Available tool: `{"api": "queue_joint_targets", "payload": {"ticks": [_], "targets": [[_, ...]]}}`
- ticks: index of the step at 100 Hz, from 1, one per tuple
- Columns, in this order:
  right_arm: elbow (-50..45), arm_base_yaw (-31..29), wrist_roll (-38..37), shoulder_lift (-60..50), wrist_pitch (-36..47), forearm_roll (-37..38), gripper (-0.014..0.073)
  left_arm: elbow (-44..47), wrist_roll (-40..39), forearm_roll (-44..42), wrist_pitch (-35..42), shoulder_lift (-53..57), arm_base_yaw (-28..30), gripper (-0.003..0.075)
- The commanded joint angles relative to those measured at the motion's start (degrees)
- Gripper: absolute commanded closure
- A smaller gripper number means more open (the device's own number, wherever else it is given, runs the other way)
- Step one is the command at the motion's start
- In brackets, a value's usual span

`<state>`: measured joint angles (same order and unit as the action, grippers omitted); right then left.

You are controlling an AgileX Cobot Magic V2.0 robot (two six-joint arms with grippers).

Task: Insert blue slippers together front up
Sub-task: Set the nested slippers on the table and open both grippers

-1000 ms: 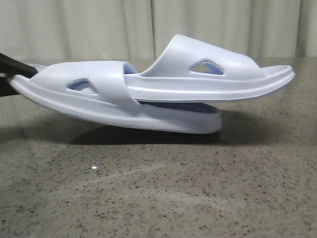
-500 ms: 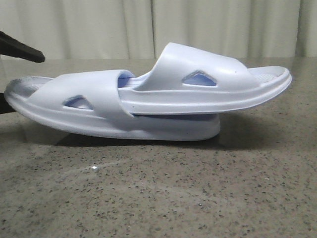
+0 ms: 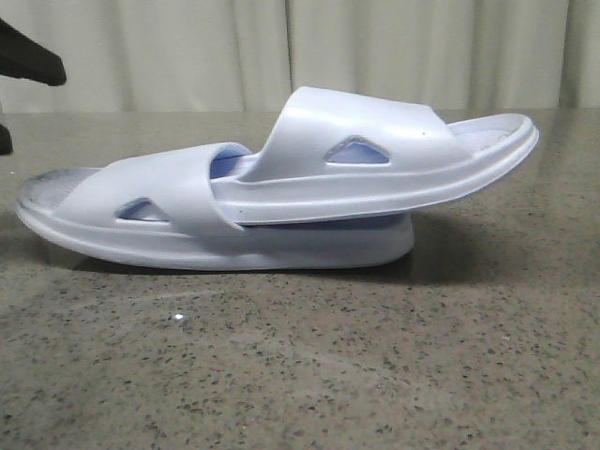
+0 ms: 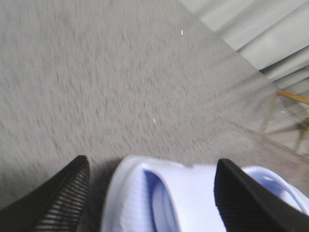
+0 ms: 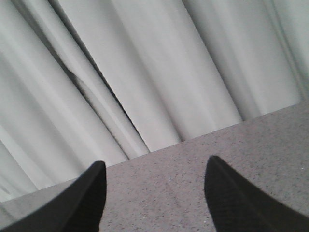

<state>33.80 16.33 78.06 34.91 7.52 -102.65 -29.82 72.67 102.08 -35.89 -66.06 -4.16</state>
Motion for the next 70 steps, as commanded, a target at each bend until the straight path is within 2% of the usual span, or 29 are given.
{"api": "queue_joint_targets", "payload": {"ticks": [1, 12, 30, 56, 70], "targets": [[1.66, -0.13, 1.39, -0.16, 2.13, 3.84, 0.0213, -2.31, 5.54, 4.54, 1.78, 4.31, -0.38, 0.0244], [1.66, -0.13, 6.25, -0.16, 5.91, 4.51, 0.0213, -2.31, 8.26, 3.48, 6.03, 8.63, -0.38, 0.0244], [1.66, -0.13, 16.41, -0.16, 6.29, 4.51, 0.0213, -2.19, 8.53, -1.07, 12.42, 17.75, -0.38, 0.0244], [-0.31, -0.13, 21.88, -0.65, 5.63, 4.63, 0.0213, 0.84, 8.53, -7.78, 18.26, 30.91, -0.38, 0.0244], [-4.01, -0.13, 21.99, -3.63, 3.58, 5.54, 0.0213, 4.59, 8.53, -8.71, 21.16, 36.91, -0.38, 0.0244]]}}
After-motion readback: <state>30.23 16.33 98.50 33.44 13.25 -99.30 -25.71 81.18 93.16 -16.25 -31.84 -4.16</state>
